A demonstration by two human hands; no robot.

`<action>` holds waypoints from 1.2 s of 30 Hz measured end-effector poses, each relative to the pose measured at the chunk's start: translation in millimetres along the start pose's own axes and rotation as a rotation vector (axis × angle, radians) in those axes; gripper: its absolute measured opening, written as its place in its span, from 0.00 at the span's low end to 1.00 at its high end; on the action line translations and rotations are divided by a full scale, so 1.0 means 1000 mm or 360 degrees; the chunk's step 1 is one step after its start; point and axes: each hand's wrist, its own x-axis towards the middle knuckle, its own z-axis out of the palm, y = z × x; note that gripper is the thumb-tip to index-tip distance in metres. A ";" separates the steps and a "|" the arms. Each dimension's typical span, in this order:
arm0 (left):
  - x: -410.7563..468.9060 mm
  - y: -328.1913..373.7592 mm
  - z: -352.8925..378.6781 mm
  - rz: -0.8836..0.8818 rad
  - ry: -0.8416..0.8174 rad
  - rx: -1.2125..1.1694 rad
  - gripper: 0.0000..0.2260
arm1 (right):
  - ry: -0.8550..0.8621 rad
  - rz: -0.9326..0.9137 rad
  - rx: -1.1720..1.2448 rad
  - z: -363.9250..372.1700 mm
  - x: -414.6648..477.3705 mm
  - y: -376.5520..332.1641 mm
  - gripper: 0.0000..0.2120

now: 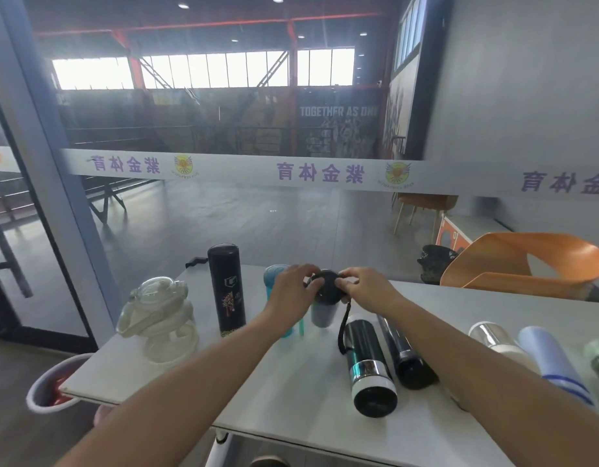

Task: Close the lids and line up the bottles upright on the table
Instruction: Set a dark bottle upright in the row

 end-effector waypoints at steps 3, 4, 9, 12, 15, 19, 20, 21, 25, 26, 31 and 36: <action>0.033 0.006 -0.001 0.0049 -0.0110 0.0237 0.10 | 0.0085 0.0057 0.0049 -0.005 0.024 -0.002 0.10; 0.042 0.008 -0.002 0.0062 -0.0175 0.0336 0.10 | 0.0095 0.0085 0.0072 -0.005 0.032 -0.001 0.11; 0.075 0.004 0.002 0.0164 -0.0376 0.0644 0.13 | 0.0126 0.0205 0.0103 -0.002 0.063 0.004 0.17; 0.085 0.000 0.006 0.0165 -0.0406 0.0722 0.13 | 0.0141 0.0244 0.0094 0.001 0.076 0.009 0.22; 0.087 -0.004 0.011 0.0217 -0.0322 0.0786 0.13 | 0.0123 0.0245 0.0089 0.002 0.080 0.013 0.22; 0.078 -0.011 0.020 0.0255 -0.0223 0.0814 0.11 | 0.0093 0.0221 0.0109 -0.001 0.077 0.016 0.22; 0.076 -0.011 0.022 0.0249 -0.0215 0.0823 0.11 | 0.0085 0.0220 0.0104 -0.001 0.076 0.016 0.22; 0.075 -0.011 0.023 0.0250 -0.0213 0.0831 0.10 | 0.0075 0.0222 0.0097 -0.001 0.075 0.016 0.22; 0.065 -0.001 0.016 0.0349 -0.0130 0.0823 0.14 | 0.0147 0.0163 -0.0019 -0.010 0.065 0.013 0.18; 0.057 0.005 0.011 0.0428 -0.0063 0.0799 0.14 | 0.0205 0.0124 -0.0062 -0.014 0.059 0.013 0.15; -0.025 0.024 0.006 0.0700 -0.0174 0.0400 0.09 | 0.0216 -0.0030 -0.0117 -0.015 -0.014 0.032 0.09; -0.104 0.002 0.036 0.0315 -0.0638 0.0147 0.24 | -0.0068 -0.0158 -0.0217 0.006 -0.102 0.061 0.17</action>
